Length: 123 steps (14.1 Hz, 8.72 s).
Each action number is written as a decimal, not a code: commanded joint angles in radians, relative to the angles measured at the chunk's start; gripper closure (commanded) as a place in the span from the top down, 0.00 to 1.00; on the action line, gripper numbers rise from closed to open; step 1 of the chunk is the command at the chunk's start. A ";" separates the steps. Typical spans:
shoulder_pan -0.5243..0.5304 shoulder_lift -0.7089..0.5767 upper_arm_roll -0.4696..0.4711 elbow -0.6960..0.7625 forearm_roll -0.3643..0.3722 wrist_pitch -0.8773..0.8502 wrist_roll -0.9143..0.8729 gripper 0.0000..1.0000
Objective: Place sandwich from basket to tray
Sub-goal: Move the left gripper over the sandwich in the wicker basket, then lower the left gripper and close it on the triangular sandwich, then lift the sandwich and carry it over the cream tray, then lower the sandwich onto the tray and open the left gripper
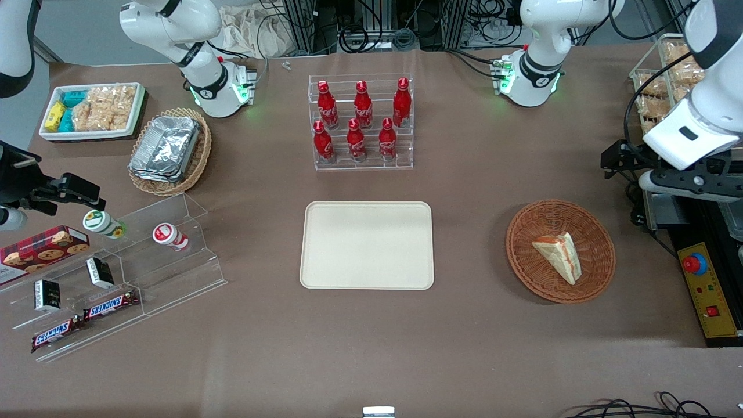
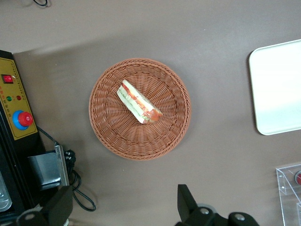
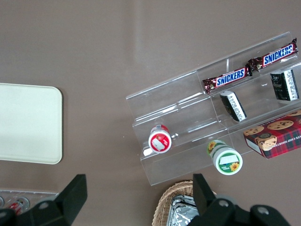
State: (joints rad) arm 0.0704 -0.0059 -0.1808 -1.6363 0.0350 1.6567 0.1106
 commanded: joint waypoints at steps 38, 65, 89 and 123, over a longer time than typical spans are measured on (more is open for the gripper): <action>0.039 0.371 0.021 -0.427 -0.024 0.798 -0.775 1.00; 0.039 0.227 -0.232 0.182 0.013 -0.126 -0.784 0.00; -0.198 0.604 -0.523 0.193 0.196 0.138 -0.885 0.00; -0.245 0.647 -0.407 0.200 0.338 0.249 -0.996 1.00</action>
State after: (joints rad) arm -0.1909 0.7132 -0.5862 -1.4205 0.4051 1.9384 -0.8728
